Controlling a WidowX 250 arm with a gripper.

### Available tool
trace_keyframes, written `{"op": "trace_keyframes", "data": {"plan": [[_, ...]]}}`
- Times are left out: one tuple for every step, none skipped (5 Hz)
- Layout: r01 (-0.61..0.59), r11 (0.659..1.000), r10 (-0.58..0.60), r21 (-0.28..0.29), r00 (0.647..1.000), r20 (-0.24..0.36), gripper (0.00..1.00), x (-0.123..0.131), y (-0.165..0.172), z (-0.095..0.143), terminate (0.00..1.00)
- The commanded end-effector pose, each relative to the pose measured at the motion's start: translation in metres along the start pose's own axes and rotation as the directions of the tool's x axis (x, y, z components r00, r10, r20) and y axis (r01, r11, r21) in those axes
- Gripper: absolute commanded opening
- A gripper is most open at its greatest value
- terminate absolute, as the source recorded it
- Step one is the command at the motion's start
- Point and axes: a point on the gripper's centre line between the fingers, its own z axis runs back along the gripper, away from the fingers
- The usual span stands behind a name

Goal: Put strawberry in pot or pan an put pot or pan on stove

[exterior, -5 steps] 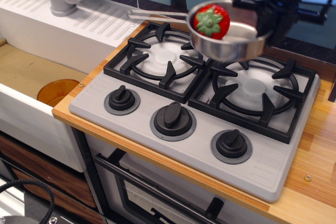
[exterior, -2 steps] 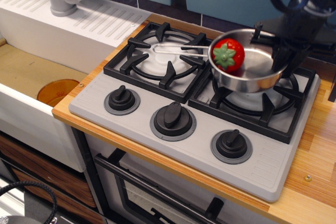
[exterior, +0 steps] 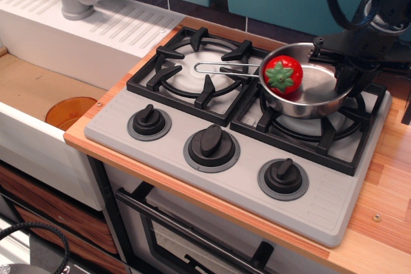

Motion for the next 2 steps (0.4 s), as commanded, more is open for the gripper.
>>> {"op": "trace_keyframes", "data": {"plan": [[-0.002,1.000,0.002,-0.003,1.000,0.025,1.00,0.0230,-0.0043,0.0143,0.00],[0.002,1.000,-0.002,0.004,1.000,0.009,1.00,0.0216,-0.0021,0.0218,0.00]]}}
